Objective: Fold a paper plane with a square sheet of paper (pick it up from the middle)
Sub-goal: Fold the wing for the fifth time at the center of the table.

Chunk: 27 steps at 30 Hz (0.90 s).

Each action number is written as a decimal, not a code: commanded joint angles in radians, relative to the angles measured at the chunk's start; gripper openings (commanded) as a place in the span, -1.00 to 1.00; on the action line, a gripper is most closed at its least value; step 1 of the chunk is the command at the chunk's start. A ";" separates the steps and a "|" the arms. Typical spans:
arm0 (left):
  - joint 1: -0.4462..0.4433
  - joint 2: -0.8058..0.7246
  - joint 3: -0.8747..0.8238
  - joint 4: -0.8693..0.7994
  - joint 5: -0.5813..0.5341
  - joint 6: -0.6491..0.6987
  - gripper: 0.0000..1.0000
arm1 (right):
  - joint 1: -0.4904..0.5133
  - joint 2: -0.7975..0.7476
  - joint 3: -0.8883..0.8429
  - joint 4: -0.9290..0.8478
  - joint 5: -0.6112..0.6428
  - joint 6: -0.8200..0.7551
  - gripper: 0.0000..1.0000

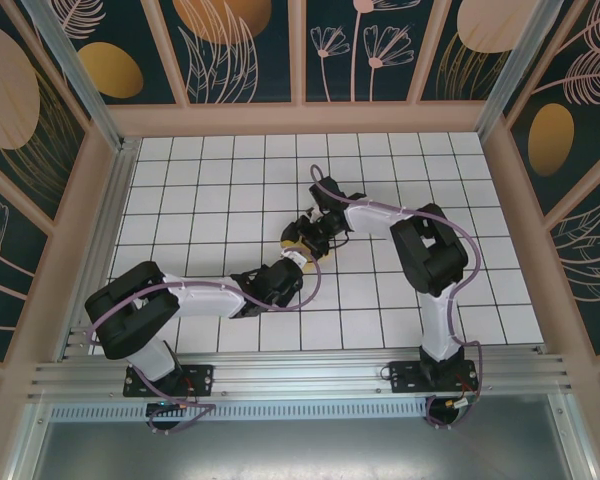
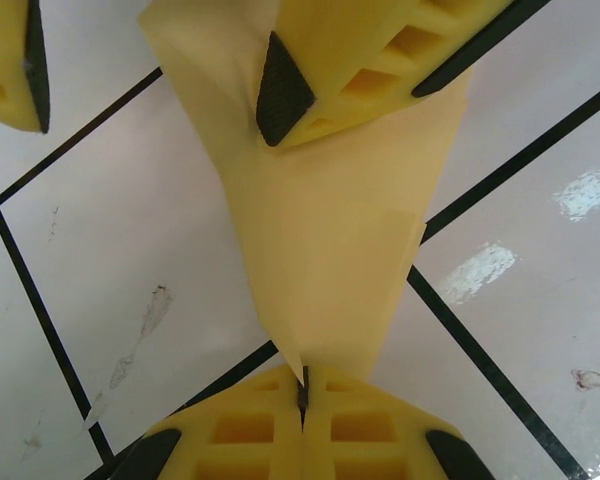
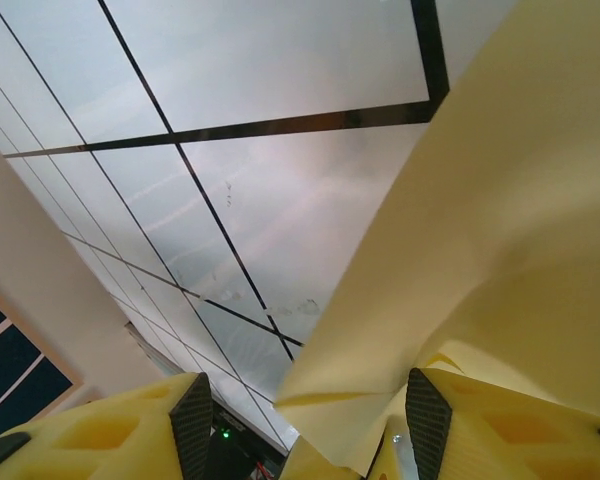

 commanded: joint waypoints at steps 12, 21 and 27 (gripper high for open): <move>-0.006 0.018 0.007 0.019 -0.013 0.012 -0.94 | -0.010 0.002 0.047 -0.106 0.030 0.003 -0.51; -0.006 0.021 0.008 0.019 -0.009 0.004 -0.94 | -0.017 -0.009 0.041 -0.118 0.056 -0.013 -0.76; -0.006 -0.008 0.005 0.000 0.011 -0.054 -0.50 | -0.023 -0.014 0.022 -0.108 0.083 -0.044 -0.99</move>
